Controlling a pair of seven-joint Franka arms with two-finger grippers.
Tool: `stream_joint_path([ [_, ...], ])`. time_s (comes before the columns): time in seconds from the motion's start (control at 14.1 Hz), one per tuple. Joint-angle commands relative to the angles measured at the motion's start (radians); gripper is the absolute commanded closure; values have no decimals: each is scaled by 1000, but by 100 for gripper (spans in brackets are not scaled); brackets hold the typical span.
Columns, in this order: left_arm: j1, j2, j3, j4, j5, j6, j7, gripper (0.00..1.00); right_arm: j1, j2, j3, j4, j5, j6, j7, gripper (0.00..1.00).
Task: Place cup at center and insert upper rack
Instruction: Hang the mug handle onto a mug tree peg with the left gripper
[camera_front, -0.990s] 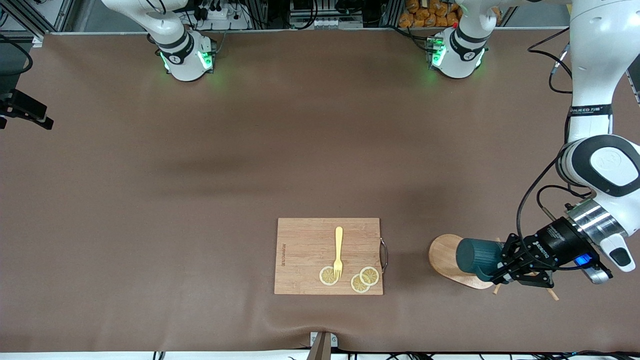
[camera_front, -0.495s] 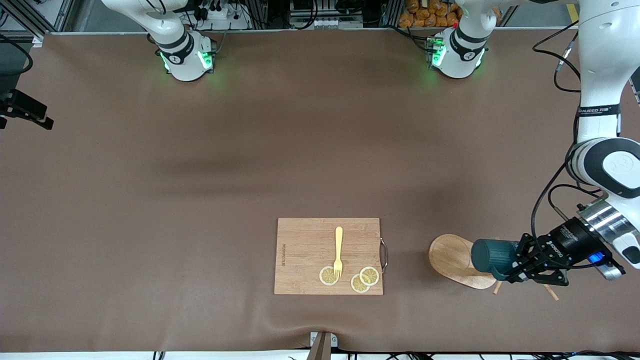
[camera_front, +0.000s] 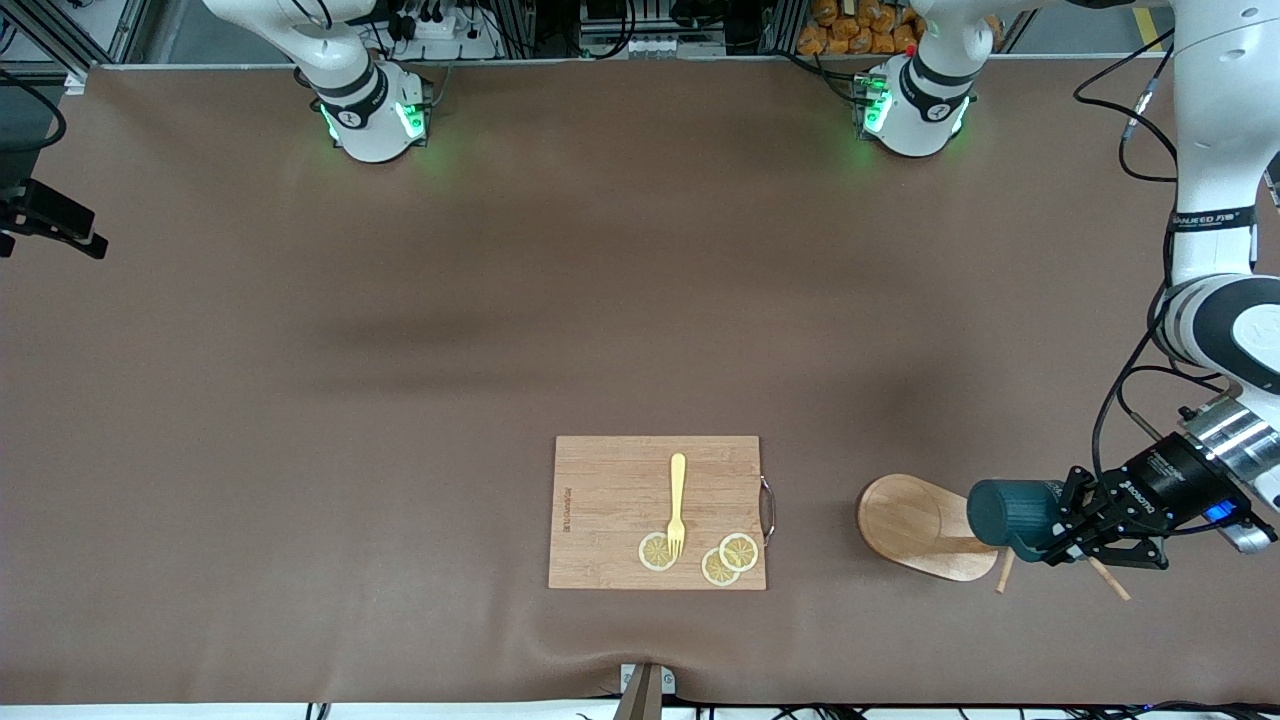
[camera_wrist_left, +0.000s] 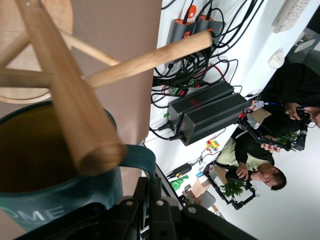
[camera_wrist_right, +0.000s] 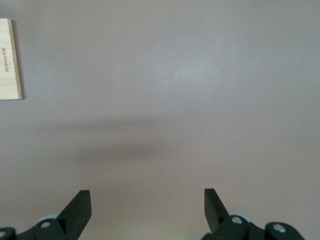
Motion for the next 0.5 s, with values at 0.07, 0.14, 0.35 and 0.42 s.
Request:
stream_joint_path([
  [0.07,5,-17,-4,-30,-32,9,36,100,-12,6,6,16,7,-14,5,0],
  [0.14,7,-17,-4,-33,-32,9,47,100,-13,6,6,16,7,-14,5,0],
  [0.35,5,-11,-4,-33,-45,9,52,1,-13,6,4,16,7,-14,5,0],
  [0.42,5,-11,-4,-32,-46,9,52,0,-15,6,4,16,7,-14,5,0],
])
